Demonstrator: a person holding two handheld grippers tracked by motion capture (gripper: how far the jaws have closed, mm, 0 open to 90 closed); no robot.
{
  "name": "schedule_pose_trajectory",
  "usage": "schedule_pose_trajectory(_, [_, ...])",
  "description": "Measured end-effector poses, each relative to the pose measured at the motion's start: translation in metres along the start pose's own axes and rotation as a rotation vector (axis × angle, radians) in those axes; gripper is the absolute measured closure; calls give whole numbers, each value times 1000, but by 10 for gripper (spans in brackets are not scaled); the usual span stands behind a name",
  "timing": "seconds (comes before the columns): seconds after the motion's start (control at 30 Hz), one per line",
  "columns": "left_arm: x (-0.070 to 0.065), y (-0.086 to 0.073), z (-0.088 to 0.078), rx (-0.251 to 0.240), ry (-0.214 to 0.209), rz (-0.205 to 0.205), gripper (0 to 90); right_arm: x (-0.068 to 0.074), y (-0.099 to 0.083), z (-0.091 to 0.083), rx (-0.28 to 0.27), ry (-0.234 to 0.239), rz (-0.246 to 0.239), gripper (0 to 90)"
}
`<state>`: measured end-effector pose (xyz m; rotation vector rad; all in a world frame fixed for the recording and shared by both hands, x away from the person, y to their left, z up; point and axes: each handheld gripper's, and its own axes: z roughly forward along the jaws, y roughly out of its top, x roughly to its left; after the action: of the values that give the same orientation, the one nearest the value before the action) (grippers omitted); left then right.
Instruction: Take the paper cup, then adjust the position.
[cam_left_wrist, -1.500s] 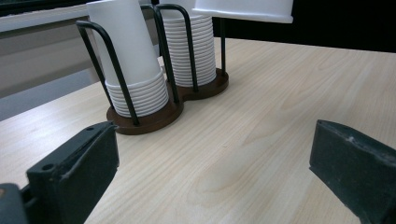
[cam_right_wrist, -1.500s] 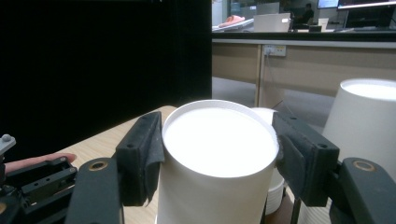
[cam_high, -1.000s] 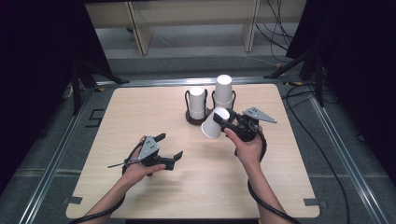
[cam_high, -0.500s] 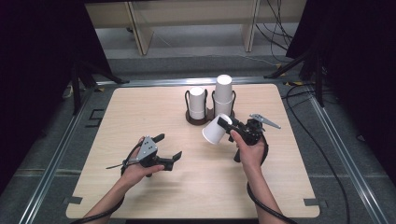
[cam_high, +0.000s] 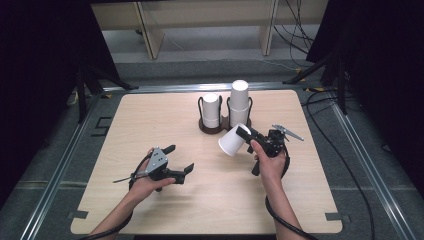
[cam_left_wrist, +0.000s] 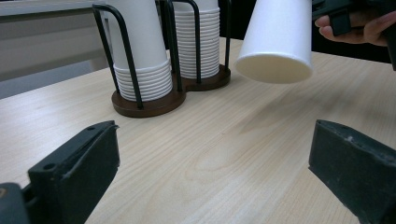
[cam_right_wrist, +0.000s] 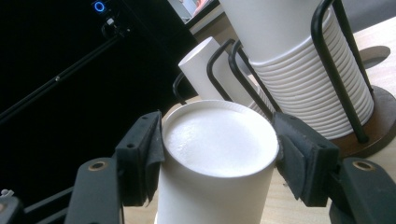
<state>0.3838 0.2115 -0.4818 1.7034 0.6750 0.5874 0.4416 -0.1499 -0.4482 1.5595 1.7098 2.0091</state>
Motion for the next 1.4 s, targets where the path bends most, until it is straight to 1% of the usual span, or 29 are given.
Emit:
schedule_pose_trajectory(0.03, [0,0,0,1,-1,0,12,-1,0,0,6,-16,-2,365])
schedule_pose_trajectory(0.07, [0,0,0,2,-2,0,12,-1,0,-1,4,-13,2,365])
schedule_pose_trajectory(0.1, [0,0,0,2,-3,4,12,1,0,-1,11,-18,43,365])
schedule_pose_trajectory(0.13, [-1,1,0,4,-3,5,13,-2,-1,-1,1,-20,12,365])
schedule_pose_trajectory(0.27, [-1,1,1,4,-7,13,13,-4,-2,-2,0,-19,22,365])
schedule_pose_trajectory(0.3, [-2,1,1,3,-9,13,13,-5,-3,-1,-1,2,22,365])
schedule_pose_trajectory(0.33, [-2,1,1,3,-11,11,13,-4,-3,-1,7,-13,19,365])
schedule_pose_trajectory(0.4, [-2,1,3,-12,-20,7,12,-4,-2,1,13,-10,20,365])
schedule_pose_trajectory(0.47, [-2,2,4,2,-20,13,10,-4,-2,4,18,-5,15,365])
schedule_pose_trajectory(0.5, [-3,2,6,-6,-23,14,10,-4,-2,5,29,-4,27,365])
schedule_pose_trajectory(0.57, [-4,3,8,7,-24,17,2,-5,-2,7,26,-13,24,365])
schedule_pose_trajectory(0.67, [-6,3,13,3,-28,20,0,-7,-3,8,24,-8,22,365])
schedule_pose_trajectory(0.7, [-6,4,15,4,-30,22,0,-7,-4,7,25,-8,45,365])
schedule_pose_trajectory(0.77, [-7,4,17,4,-30,20,0,-9,-5,6,25,-15,40,365])
schedule_pose_trajectory(0.8, [-7,5,18,6,-31,22,0,-10,-6,6,15,8,38,365])
schedule_pose_trajectory(0.83, [-8,5,20,-13,-39,24,0,-9,-6,5,28,-23,49,365])
schedule_pose_trajectory(0.87, [-9,5,21,-14,-44,22,0,-9,-7,4,30,-28,53,365])
schedule_pose_trajectory(0.9, [-11,7,21,5,-41,32,0,-10,-7,4,26,-24,51,365])
schedule_pose_trajectory(0.97, [-14,9,23,0,-53,41,0,-11,-8,4,23,-32,56,365])
schedule_pose_trajectory(1.1, [-20,13,29,3,-64,45,0,-12,-9,3,10,-4,76,365])
schedule_pose_trajectory(1.13, [-22,14,32,-16,-73,39,0,-12,-9,3,9,-2,79,366])
schedule_pose_trajectory(1.17, [-24,16,33,2,-70,45,0,-11,-9,3,13,-13,79,365])
schedule_pose_trajectory(1.2, [-25,17,35,-3,-75,43,0,-9,-9,3,17,-23,95,365])
schedule_pose_trajectory(1.23, [-27,18,38,-10,-79,42,0,-8,-9,3,20,-10,125,365])
schedule_pose_trajectory(1.27, [-28,19,39,-5,-80,48,0,-10,-9,3,19,-14,94,366])
schedule_pose_trajectory(1.3, [-29,19,42,-18,-86,47,0,-11,-9,3,19,-16,90,366])
schedule_pose_trajectory(1.33, [-30,21,43,-5,-86,53,0,-11,-9,4,14,-11,92,365])
schedule_pose_trajectory(1.37, [-31,21,45,-20,-91,48,0,-12,-9,4,13,-12,96,366])
schedule_pose_trajectory(1.4, [-32,22,46,-11,-92,52,0,-12,-9,3,13,-23,96,366])
